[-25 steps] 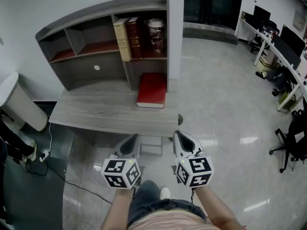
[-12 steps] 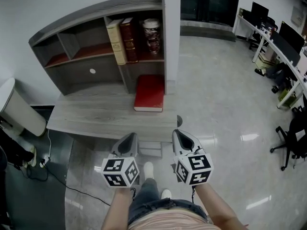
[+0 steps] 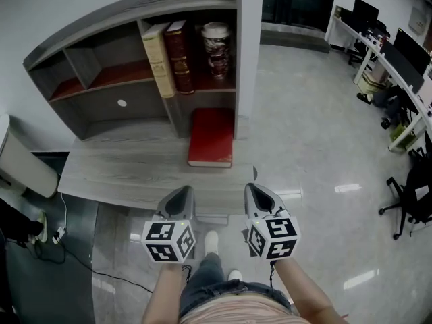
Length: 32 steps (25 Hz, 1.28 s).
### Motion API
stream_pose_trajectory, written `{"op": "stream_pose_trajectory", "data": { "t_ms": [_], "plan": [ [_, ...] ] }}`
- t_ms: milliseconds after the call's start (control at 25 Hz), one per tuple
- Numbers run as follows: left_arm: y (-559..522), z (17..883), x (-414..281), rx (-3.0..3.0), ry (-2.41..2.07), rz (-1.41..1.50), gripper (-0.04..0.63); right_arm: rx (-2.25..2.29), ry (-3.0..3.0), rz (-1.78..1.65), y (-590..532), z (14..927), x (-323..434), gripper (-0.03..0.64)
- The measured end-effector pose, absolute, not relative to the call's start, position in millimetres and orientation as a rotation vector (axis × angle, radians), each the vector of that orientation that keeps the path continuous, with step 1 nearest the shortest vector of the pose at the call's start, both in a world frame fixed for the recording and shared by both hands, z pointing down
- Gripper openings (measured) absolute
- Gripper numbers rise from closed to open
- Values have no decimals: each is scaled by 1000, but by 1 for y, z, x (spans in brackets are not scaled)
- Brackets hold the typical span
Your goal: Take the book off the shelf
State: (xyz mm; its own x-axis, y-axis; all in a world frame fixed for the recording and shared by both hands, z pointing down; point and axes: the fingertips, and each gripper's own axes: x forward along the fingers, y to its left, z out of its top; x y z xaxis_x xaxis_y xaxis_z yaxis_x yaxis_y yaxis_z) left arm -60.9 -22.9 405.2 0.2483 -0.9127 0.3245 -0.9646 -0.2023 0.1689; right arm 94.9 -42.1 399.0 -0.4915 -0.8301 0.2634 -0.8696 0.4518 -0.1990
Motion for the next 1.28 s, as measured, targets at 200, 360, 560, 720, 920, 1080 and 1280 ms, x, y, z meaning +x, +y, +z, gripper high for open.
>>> {"op": "stream_pose_trajectory", "data": {
  "t_ms": [200, 360, 560, 720, 920, 1080, 1280],
  "plan": [
    [-63, 416, -77, 2196, -1694, 270, 12, 1523, -2521, 498, -82, 410, 79, 8],
    [-92, 423, -88, 2191, -1650, 283, 12, 1519, -2477, 533, -106, 420, 64, 8],
    [-121, 434, -100, 2189, -1600, 299, 14, 1523, -2439, 564, -131, 429, 47, 8],
    [-139, 441, -106, 2189, -1566, 306, 14, 1527, -2416, 579, -147, 435, 36, 8],
    [-160, 452, -113, 2189, -1517, 320, 14, 1552, -2367, 590, -165, 443, 29, 8],
    [-173, 459, -117, 2185, -1472, 337, 14, 1560, -2329, 604, -175, 449, 26, 8],
    [-188, 471, -118, 2178, -1415, 361, 15, 1595, -2233, 615, -188, 458, 27, 8]
  ]
}}
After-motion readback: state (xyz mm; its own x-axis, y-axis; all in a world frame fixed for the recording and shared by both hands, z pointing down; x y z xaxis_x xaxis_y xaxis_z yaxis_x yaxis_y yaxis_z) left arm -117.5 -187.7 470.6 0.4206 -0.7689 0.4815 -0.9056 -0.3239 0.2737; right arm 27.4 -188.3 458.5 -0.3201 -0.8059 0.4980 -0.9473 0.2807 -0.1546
